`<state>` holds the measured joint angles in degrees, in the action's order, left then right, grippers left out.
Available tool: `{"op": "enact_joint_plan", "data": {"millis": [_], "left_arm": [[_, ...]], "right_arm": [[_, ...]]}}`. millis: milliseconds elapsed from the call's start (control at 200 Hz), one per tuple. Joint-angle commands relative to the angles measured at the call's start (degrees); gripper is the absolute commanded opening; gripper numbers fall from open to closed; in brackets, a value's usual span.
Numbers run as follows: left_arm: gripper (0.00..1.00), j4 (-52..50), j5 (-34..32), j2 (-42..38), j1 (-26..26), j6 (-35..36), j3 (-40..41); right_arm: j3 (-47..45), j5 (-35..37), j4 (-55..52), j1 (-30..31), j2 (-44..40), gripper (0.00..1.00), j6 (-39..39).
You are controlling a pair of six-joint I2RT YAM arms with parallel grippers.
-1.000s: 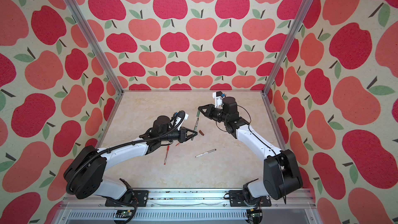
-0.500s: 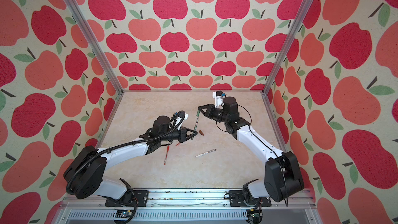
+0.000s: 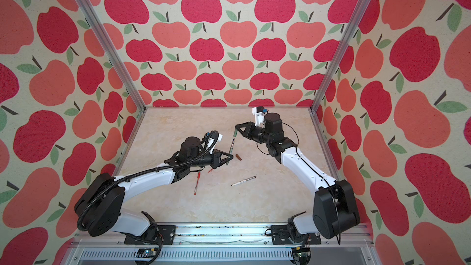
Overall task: Insert pens into pen caps
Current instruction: Put on the pen cap to the pen.
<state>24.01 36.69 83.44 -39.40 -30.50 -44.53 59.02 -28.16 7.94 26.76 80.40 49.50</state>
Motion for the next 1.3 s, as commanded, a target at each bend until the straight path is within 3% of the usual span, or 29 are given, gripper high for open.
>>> {"op": "enact_joint_plan", "data": {"millis": [0, 1291], "left_arm": [[0.00, 0.16, 0.27, -1.00, -0.07, 1.30, -0.69], [0.00, 1.45, -1.44, -1.40, 0.13, 1.00, -0.11]], "right_arm": [[-0.60, -0.05, -0.74, 0.30, -0.82, 0.07, -1.42], [-3.05, -2.95, -1.97, 3.31, -3.67, 0.07, -1.59]]}}
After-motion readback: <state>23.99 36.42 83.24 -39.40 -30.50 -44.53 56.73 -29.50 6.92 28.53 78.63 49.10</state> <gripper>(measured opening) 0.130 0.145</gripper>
